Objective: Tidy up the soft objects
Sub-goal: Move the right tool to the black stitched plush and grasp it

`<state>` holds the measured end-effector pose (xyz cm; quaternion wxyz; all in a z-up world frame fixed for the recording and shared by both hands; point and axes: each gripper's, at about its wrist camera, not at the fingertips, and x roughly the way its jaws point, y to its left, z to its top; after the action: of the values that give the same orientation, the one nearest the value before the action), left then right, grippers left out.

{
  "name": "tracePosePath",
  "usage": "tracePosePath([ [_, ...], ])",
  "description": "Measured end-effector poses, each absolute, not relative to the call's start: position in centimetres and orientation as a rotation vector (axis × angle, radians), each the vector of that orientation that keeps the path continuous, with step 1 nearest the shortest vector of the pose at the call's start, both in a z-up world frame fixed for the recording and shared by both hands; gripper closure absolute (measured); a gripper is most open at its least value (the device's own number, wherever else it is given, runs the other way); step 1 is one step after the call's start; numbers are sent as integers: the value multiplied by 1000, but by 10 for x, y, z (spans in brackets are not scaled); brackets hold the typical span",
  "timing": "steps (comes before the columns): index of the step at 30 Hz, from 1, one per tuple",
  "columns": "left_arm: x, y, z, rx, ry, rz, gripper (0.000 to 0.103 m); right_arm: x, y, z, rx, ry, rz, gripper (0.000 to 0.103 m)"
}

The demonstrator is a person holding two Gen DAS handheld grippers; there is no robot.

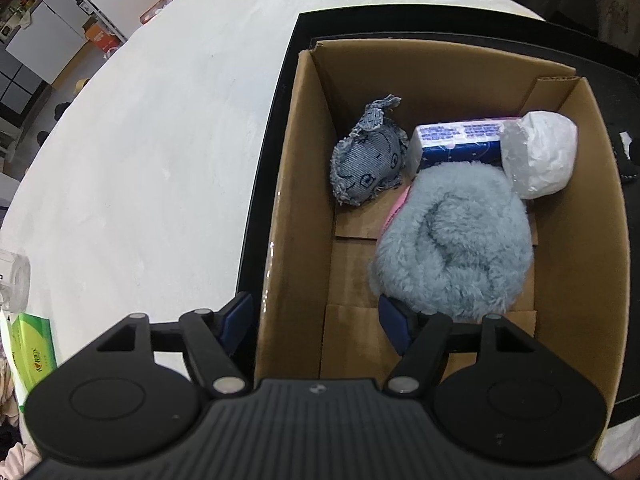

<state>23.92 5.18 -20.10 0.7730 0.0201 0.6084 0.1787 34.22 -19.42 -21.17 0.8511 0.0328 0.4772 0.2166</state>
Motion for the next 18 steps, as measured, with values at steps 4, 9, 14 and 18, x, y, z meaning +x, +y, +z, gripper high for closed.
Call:
tracePosePath([
  [4, 242, 46, -200, 67, 1326, 399, 35, 346, -193, -217, 67, 999, 456, 1],
  [9, 244, 43, -197, 70, 1329, 412, 35, 349, -189, -225, 50, 998, 469, 9],
  [14, 243, 38, -195, 73, 1327, 413, 35, 351, -187, -238, 8, 1053, 493, 37],
  [18, 241, 41, -193, 64, 1322, 404, 35, 348, -189, -236, -19, 1060, 493, 85],
])
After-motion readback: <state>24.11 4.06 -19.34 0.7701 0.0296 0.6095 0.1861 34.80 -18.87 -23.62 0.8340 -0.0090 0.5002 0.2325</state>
